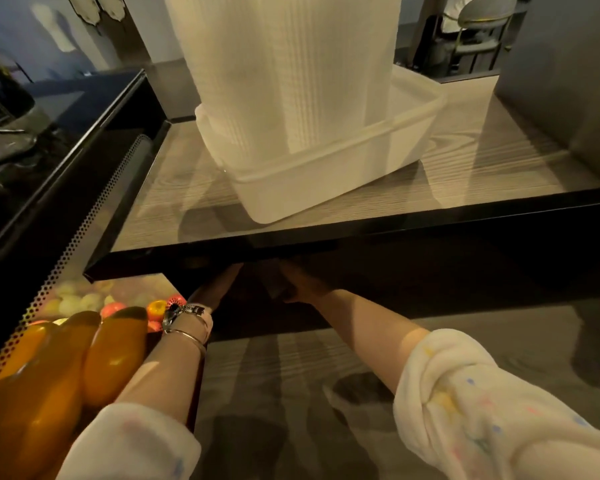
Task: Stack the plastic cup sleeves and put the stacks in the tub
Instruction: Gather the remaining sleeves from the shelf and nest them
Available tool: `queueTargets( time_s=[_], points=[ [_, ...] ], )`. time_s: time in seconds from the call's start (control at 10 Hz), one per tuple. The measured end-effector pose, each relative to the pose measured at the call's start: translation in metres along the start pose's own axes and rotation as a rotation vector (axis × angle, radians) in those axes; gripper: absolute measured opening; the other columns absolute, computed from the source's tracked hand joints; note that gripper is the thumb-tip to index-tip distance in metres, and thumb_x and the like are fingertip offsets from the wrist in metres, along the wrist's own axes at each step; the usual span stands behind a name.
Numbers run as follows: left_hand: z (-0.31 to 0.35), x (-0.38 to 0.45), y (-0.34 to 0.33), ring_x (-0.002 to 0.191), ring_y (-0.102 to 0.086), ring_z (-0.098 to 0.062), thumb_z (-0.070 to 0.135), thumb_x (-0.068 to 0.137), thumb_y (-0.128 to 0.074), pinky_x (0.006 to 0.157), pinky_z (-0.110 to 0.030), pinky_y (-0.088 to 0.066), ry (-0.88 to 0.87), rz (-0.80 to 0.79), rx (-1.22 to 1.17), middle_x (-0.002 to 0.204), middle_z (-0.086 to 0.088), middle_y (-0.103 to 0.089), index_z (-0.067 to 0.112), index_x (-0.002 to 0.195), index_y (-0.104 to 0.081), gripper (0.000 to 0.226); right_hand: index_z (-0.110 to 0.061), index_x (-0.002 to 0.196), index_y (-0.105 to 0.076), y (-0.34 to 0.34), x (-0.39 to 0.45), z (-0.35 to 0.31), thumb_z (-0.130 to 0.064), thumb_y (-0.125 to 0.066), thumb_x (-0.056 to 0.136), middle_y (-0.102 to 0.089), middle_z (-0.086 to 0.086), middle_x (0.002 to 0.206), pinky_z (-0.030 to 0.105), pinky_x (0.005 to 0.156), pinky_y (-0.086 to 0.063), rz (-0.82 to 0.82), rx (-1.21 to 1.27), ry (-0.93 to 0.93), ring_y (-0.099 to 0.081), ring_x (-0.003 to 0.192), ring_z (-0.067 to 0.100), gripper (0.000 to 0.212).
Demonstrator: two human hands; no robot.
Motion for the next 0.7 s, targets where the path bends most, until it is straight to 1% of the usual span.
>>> queueTargets(
  time_s=[0.1, 0.2, 0.3, 0.4, 0.5, 0.6, 0.7],
  points=[
    [-0.012, 0.016, -0.018, 0.132, -0.038, -0.024, 0.04, 0.096, -0.041, 0.107, -0.028, -0.029, -0.006, -0.057, -0.014, 0.144, -0.008, -0.042, 0.014, 0.139, -0.041, 0.051, -0.015, 0.142, -0.029, 0.0, -0.001, 0.001, -0.028, -0.045, 0.097, -0.03, 0.014, 0.148, 0.05, 0.107, -0.034, -0.076, 0.048, -0.007, -0.031, 0.134, 0.037, 0.05],
    [-0.017, 0.005, -0.034, 0.127, -0.045, -0.029, 0.027, 0.092, -0.054, 0.109, -0.035, -0.032, 0.022, -0.028, -0.028, 0.139, -0.012, -0.047, 0.007, 0.135, -0.046, 0.048, -0.018, 0.136, -0.038, 0.01, -0.002, 0.006, -0.033, -0.053, 0.091, -0.036, 0.011, 0.144, 0.051, 0.104, -0.035, -0.091, 0.106, -0.045, -0.033, 0.132, 0.036, 0.05],
    [-0.045, -0.019, -0.063, 0.106, -0.058, -0.02, 0.024, 0.084, -0.066, 0.092, -0.025, -0.042, 0.113, -0.06, -0.012, 0.112, -0.001, -0.06, 0.006, 0.118, -0.059, 0.039, -0.017, 0.11, -0.05, 0.031, -0.013, 0.025, -0.033, -0.06, 0.086, -0.052, 0.006, 0.107, 0.041, 0.085, -0.045, -0.053, 0.164, -0.125, -0.053, 0.096, 0.026, 0.031],
    [-0.051, -0.044, -0.092, 0.071, -0.063, 0.0, 0.025, 0.083, -0.068, 0.07, -0.014, -0.045, 0.086, -0.112, -0.114, 0.089, 0.005, -0.067, 0.015, 0.092, -0.066, 0.014, -0.016, 0.106, -0.054, 0.046, -0.027, 0.042, -0.033, -0.057, 0.087, -0.058, 0.003, 0.094, 0.03, 0.068, -0.046, -0.034, 0.222, -0.147, -0.056, 0.085, 0.019, 0.026],
    [-0.057, -0.07, -0.129, 0.068, -0.062, 0.012, 0.012, 0.09, -0.058, 0.055, -0.001, -0.044, -0.021, -0.225, -0.141, 0.087, 0.013, -0.064, 0.024, 0.099, -0.058, 0.015, -0.008, 0.117, -0.052, 0.07, -0.047, 0.064, -0.022, -0.06, 0.086, -0.057, 0.01, 0.099, 0.033, 0.069, -0.047, 0.143, 0.311, -0.152, -0.055, 0.081, 0.021, 0.035],
    [-0.062, -0.09, -0.144, 0.096, -0.062, -0.013, 0.0, 0.086, -0.058, 0.084, -0.019, -0.05, -0.148, -0.222, 0.076, 0.114, -0.013, -0.063, 0.02, 0.1, -0.059, 0.024, -0.003, 0.125, -0.048, 0.08, -0.064, 0.083, -0.019, -0.064, 0.085, -0.057, 0.02, 0.118, 0.043, 0.088, -0.051, 0.319, 0.462, -0.212, -0.059, 0.102, 0.034, 0.046],
    [-0.067, -0.097, -0.142, 0.123, -0.047, -0.032, -0.005, 0.09, -0.048, 0.104, -0.039, -0.038, -0.252, -0.119, 0.225, 0.127, -0.025, -0.052, 0.006, 0.098, -0.055, 0.016, 0.001, 0.126, -0.049, 0.082, -0.073, 0.094, -0.012, -0.059, 0.088, -0.056, 0.023, 0.125, 0.045, 0.1, -0.043, 0.461, 0.353, -0.161, -0.055, 0.114, 0.036, 0.042]
  ],
)
Point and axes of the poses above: each hand's wrist, its own x-axis towards the middle knuckle, its own y-axis out of the back of the hand, z = x × y, the point moved 6 cm from there along x, towards the middle knuckle
